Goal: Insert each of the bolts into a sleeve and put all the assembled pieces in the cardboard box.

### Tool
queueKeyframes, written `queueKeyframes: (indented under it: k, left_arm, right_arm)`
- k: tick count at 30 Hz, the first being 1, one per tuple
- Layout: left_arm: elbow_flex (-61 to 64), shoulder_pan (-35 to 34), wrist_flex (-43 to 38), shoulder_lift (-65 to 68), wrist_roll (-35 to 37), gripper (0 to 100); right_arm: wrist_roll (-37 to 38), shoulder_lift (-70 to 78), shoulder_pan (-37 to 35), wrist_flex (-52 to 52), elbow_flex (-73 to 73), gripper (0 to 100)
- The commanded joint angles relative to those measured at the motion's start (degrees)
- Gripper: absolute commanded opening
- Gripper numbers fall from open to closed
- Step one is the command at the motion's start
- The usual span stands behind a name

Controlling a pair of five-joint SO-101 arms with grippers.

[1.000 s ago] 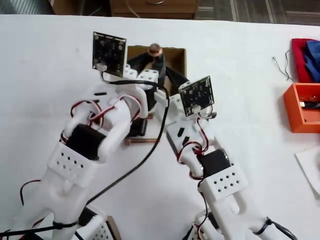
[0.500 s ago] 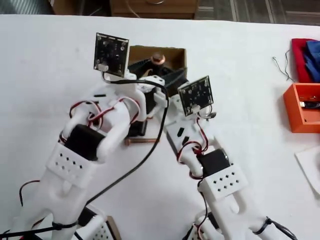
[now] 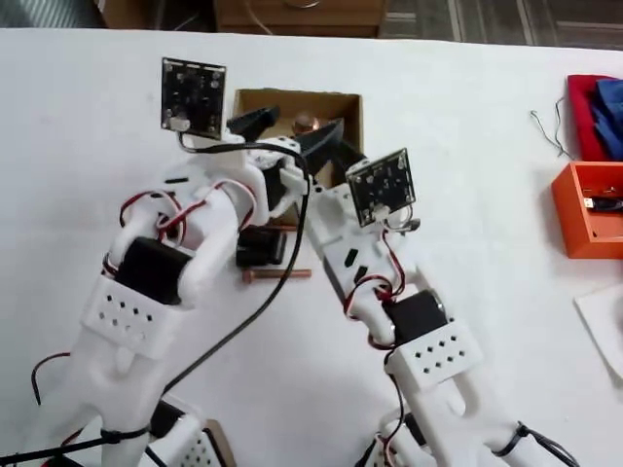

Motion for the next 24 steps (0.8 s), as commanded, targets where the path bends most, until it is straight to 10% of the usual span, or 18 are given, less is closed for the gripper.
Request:
queueKeyframes:
  k: [1,7,10,15,24]
  left_arm:
    - [-1.27,-0.62,0.0,-0.79,-0.18,29]
    - [-14.2,-4.66,6.59,-0.88,-0.26,22]
    - [-21.23,-11.87,14.07,-0.88,-0.26,1]
    - [-23.87,-28.48,26.99,-0.62,-0.26,4]
    - [9.45,-45.54,25.32,-0.35,-13.01,3]
  right_arm:
    - [0.35,-2.51,0.22,-1.54,-0.88,2.2]
    - [0.35,-2.42,0.22,-1.19,-0.88,2.2]
    - [0.26,-2.42,0.31,-1.1,-0.88,2.2]
    - [0.26,-1.89,2.15,8.92,-5.36,2.2]
    - [-0.18,16.92,9.54,39.78,-39.12,2.2]
